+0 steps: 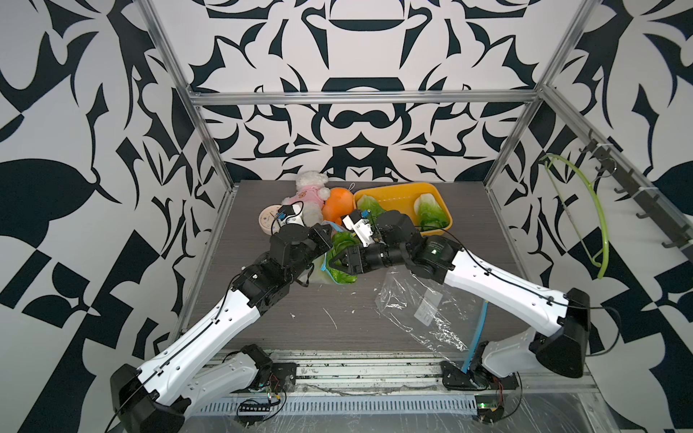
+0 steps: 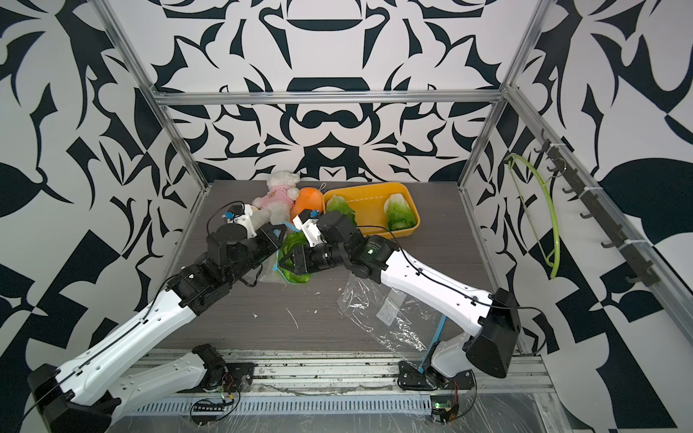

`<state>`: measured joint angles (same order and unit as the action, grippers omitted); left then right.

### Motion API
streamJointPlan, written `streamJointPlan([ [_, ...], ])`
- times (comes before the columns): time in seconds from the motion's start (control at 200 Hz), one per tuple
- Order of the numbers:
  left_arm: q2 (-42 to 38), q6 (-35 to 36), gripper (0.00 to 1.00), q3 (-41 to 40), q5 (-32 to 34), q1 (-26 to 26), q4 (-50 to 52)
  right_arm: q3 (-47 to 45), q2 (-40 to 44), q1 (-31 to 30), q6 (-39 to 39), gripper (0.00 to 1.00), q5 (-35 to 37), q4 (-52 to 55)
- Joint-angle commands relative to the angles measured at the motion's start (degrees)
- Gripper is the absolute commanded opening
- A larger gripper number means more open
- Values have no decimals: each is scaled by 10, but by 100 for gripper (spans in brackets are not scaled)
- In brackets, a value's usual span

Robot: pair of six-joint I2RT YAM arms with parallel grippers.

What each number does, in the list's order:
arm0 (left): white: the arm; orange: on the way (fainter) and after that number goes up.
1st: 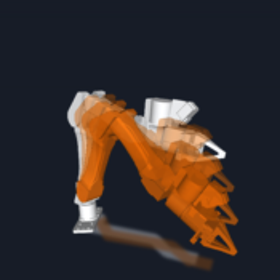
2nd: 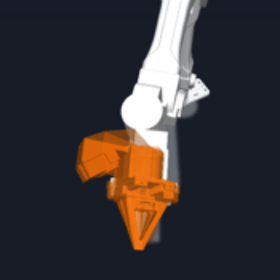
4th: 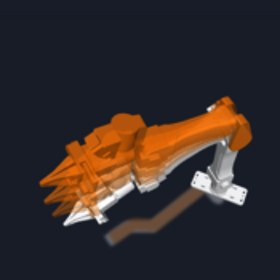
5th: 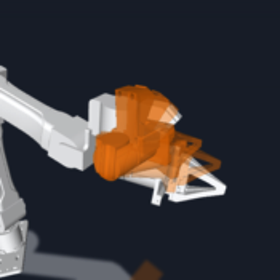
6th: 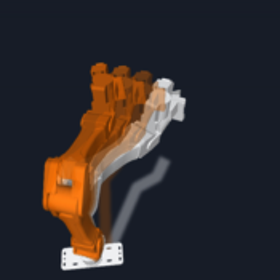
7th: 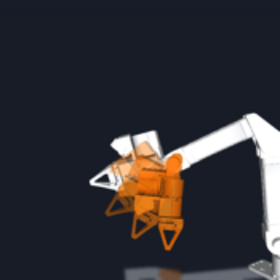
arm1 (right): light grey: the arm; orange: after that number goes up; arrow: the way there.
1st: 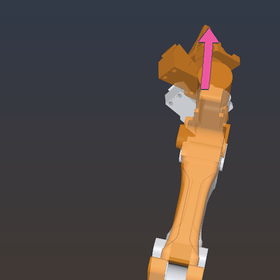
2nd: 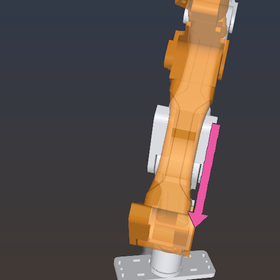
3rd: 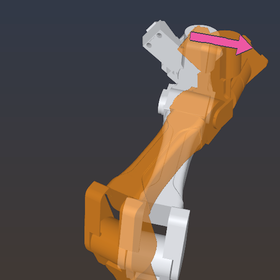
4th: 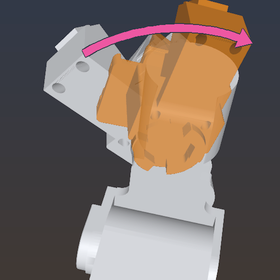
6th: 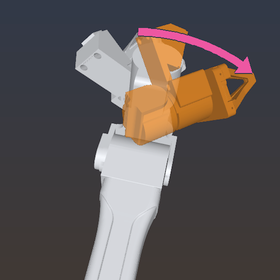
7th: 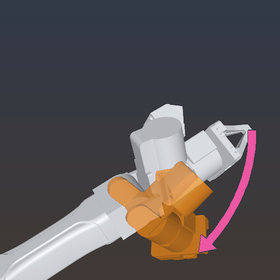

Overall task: Put the chinese cabbages into a zipper bag and zip it
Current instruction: Place the Chinese cabbage in the zipper food storage bag, then adjust the zipper food storage bag at the center of the board.

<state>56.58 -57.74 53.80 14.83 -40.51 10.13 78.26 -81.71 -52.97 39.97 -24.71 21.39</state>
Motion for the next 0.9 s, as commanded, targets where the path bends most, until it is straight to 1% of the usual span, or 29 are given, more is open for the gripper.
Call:
streamJointPlan([
  [0.0,-15,-5,0,-5,23,0,-8,41,39,-1,-30,45,29,42],
  [0.125,-21,-11,0,-7,35,0,-5,38,85,6,-35,48,94,99],
  [0.22,-24,-16,0,-10,40,0,-6,31,115,14,-26,47,177,165],
  [0.295,-24,-18,0,-11,41,-1,-8,17,133,17,-11,47,231,201],
  [0.345,-23,-21,0,-12,42,0,-7,0,139,18,7,46,246,208],
  [0.4,-23,-25,0,-14,43,0,-7,-25,141,19,31,44,239,196],
  [0.465,-23,-27,0,-15,45,0,-10,-60,142,19,60,42,203,156],
  [0.545,-25,-30,0,-16,48,-1,-8,-119,153,19,119,38,173,85],
  [0.62,-27,-32,0,-18,49,0,-7,-183,165,19,177,36,142,-8],
  [0.69,-28,-33,0,-19,49,0,-7,-222,168,19,216,35,138,-64],
  [0.895,-32,-42,0,-29,46,-1,-15,-287,147,19,288,34,98,-206],
])
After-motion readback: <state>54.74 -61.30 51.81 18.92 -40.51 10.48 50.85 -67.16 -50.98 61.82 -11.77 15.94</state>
